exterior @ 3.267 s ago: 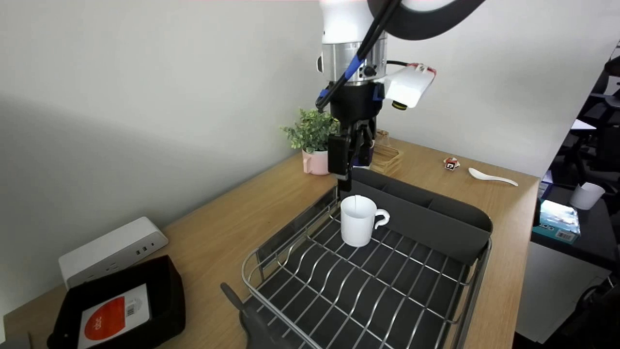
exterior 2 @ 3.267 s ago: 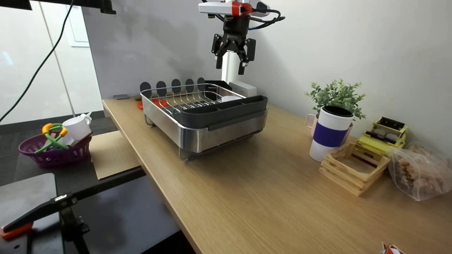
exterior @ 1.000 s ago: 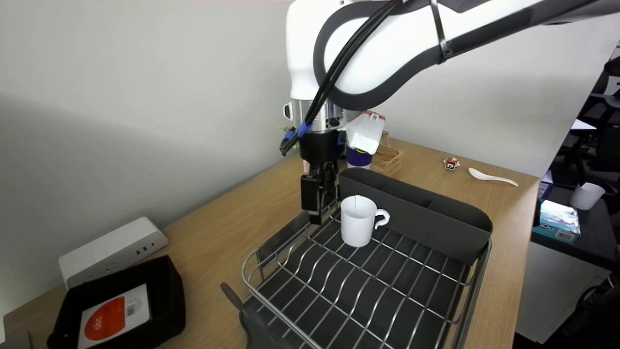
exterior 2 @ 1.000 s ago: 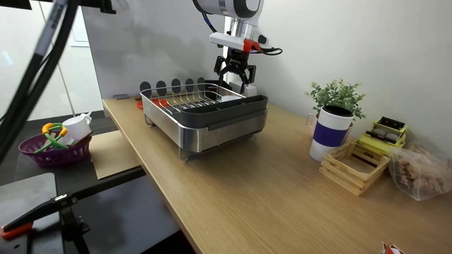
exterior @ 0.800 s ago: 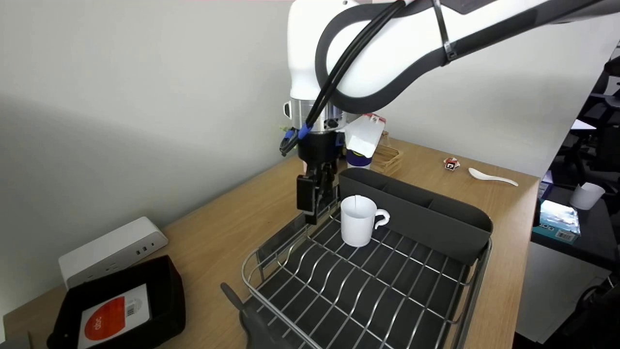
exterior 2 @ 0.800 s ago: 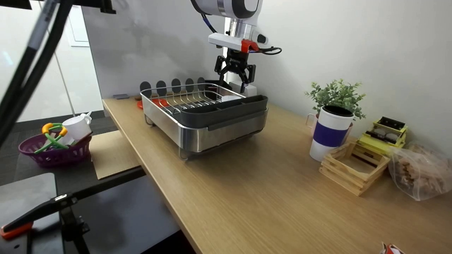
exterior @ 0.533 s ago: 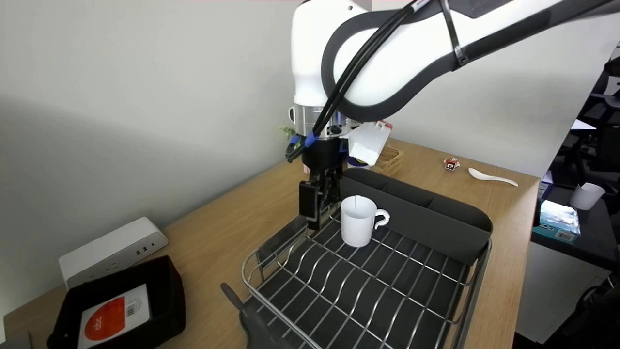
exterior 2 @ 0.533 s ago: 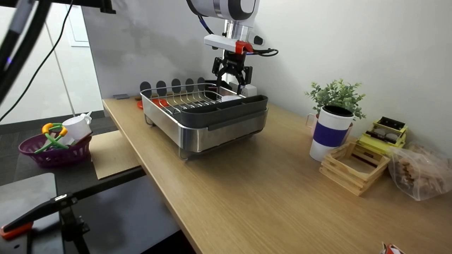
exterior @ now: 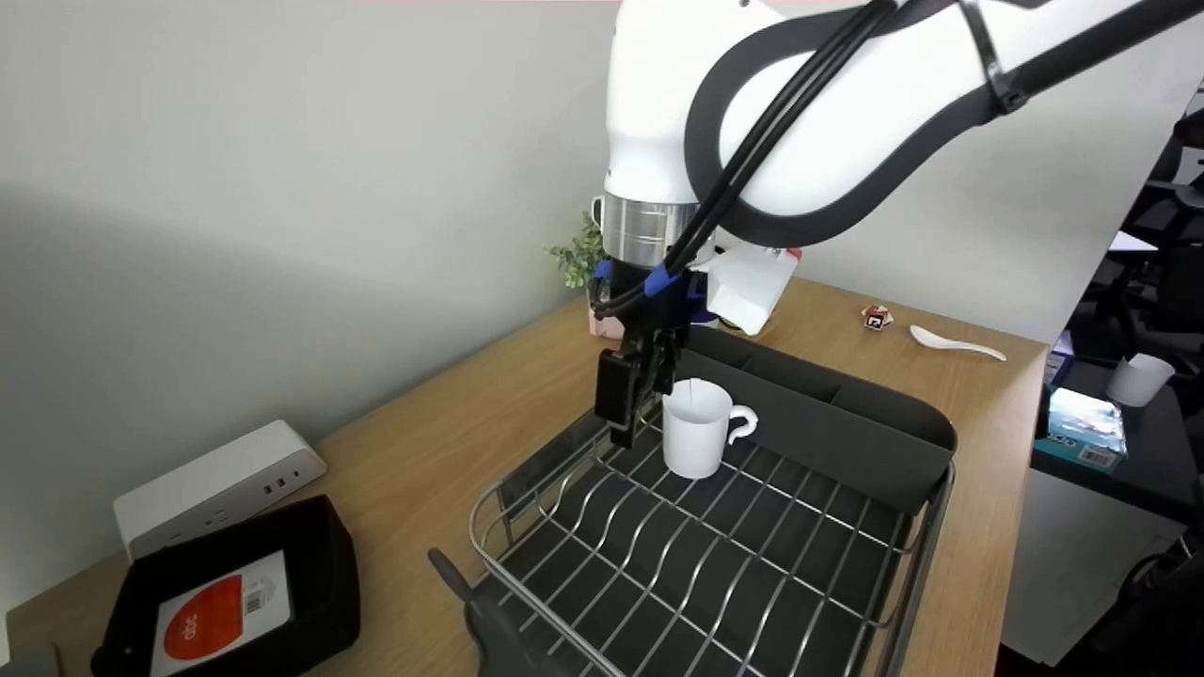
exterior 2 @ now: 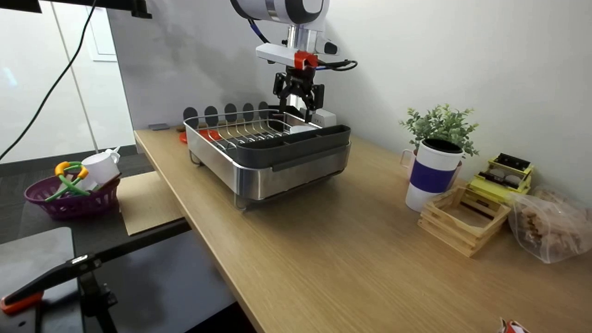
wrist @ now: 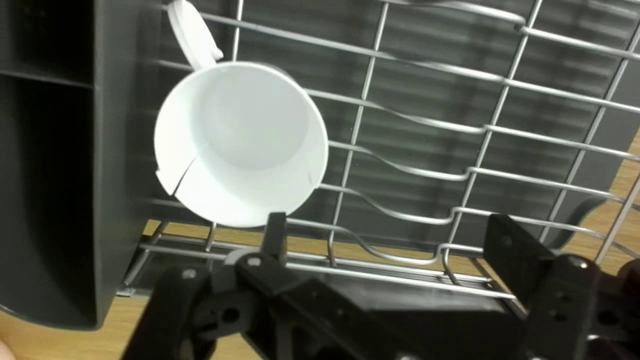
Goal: Remove the white cup from the dish rack and put it on the counter top
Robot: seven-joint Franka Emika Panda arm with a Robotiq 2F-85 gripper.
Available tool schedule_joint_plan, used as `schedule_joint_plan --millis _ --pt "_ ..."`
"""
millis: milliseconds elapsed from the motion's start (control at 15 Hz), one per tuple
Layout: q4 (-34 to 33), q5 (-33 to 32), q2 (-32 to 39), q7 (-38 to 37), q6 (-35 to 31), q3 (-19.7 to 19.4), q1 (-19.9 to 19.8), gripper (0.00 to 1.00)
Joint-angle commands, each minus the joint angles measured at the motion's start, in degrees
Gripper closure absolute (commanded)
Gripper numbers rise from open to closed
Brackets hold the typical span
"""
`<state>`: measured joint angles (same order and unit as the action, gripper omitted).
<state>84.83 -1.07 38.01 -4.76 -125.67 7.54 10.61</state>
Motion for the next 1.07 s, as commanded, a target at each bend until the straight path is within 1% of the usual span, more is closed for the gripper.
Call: schedule_joint_plan --millis 0,267,600,800,1000 --pt "8.8 -0.1 -6.1 -2.1 -4.0 -1.1 0.8 0.00" --pt "12.1 0.3 -8.2 -3.6 -4.2 -1.1 0.5 0.00" --pt "10.5 0.9 -6.2 -2.1 -2.1 -1.1 -0.4 0.00" --pt "9.3 -0.4 -5.0 0.3 -1.8 -1.4 -0.3 0.00" --pt "7.7 -1.9 -3.5 5.3 -1.7 -0.9 -0.4 0.00"
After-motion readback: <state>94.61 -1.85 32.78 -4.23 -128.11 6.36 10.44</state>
